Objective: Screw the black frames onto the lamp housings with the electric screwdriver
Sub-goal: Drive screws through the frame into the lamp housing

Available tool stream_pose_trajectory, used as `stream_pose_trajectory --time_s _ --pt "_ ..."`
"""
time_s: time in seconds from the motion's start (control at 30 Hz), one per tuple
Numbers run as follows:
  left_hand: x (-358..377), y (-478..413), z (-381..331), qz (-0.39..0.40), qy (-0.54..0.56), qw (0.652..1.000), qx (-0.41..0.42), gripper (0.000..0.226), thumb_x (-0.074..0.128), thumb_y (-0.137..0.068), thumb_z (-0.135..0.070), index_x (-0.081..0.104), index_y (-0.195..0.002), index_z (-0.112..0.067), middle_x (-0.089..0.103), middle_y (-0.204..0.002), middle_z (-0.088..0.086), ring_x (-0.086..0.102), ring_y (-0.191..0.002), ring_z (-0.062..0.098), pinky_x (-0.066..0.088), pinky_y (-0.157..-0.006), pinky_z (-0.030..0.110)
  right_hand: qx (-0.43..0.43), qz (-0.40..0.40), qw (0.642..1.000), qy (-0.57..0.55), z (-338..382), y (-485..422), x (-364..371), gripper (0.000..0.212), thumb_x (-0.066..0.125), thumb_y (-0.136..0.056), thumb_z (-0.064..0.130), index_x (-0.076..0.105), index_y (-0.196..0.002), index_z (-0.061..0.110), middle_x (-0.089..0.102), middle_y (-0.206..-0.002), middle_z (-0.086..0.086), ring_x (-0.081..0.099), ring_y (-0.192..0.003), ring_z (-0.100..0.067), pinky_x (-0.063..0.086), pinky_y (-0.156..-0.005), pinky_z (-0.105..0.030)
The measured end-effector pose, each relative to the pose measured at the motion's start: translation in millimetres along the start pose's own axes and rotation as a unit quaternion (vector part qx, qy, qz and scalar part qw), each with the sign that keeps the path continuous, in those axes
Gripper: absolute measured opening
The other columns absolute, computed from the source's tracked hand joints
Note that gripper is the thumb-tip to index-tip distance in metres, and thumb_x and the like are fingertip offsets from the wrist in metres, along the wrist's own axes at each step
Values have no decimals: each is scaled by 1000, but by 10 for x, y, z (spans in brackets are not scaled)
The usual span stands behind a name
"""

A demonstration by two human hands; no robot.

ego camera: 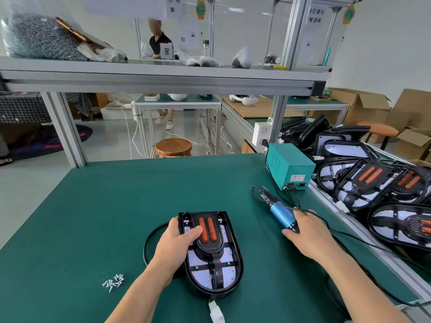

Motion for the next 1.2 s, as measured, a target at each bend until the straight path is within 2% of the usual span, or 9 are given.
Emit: stream_pose_trajectory --time_s 0.07,0.2,0.27,0.53,0.67,0.77,0.93,1.1,1.2 --pt "1 -1 -3 -1 -1 1000 0 47 73 -66 -48 62 -109 -32 76 -100 -13 72 -99 15 54 -96 46 12 -2 999 -52 25 -22 -20 48 63 -95 43 49 -131 14 61 -115 -4 57 -108 -25 45 -85 -32" --pt "2 -2 -5 0 -1 1000 1 48 73 -66 -47 63 -110 -31 76 -101 -12 72 -100 16 54 -97 46 28 -9 992 -121 72 -70 -65 28 62 -94 39 56 -114 20 64 -91 4 65 -75 -18 45 -68 -31" --pt "5 1 -7 2 1 1000 3 48 73 -66 -47 63 -110 -31 76 -101 -12 72 -99 15 54 -96 45 36 -9 990 -132 82 -113 -73 25 61 -94 39 57 -111 21 64 -86 6 64 -70 -13 43 -63 -30" --pt "2 5 -5 0 2 1000 8 48 74 -68 -44 63 -112 -27 77 -102 -8 73 -99 18 53 -98 47 29 -51 996 -72 271 -235 -27 47 68 -89 44 56 -125 17 64 -115 -6 61 -103 -28 50 -84 -36" --pt "-3 11 -9 5 0 1000 5 47 73 -67 -46 63 -111 -31 77 -101 -12 73 -98 15 54 -96 45 9 7 1000 -18 250 -209 -40 46 60 -92 57 54 -110 15 63 -104 -3 56 -91 -24 44 -75 -34" --pt "-1 11 -11 7 2 1000 7 46 74 -69 -45 62 -111 -30 77 -100 -11 73 -97 14 55 -96 45 -1 40 999 32 220 -129 -106 37 50 -99 52 53 -99 15 62 -97 -3 58 -88 -25 40 -71 -32" --pt "9 20 -33 8 7 1000 10 48 73 -69 -45 62 -113 -29 76 -103 -10 72 -99 16 54 -97 45 -5 40 998 47 190 90 -248 28 49 -101 44 57 -94 17 61 -87 0 62 -80 -22 48 -66 -32" --pt "13 38 -56 5 2 1000 7 47 73 -69 -45 61 -112 -30 76 -103 -9 72 -100 17 54 -96 46 -33 -61 995 -67 327 401 -313 26 61 -94 49 62 -103 25 57 -101 9 61 -89 -14 50 -78 -33" --pt "3 28 -52 11 -2 1000 4 37 75 -80 -39 61 -113 -28 75 -107 -8 71 -102 18 53 -98 46 -74 -47 980 -180 537 722 -282 27 66 -82 56 58 -89 31 55 -90 13 55 -78 -1 44 -72 -25"
Point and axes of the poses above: each hand's wrist, its own y-axis away from the middle knuckle, its own x-axis out of the palm, z = x × y, the point moved 2 cm from there along -y, towards the middle knuckle
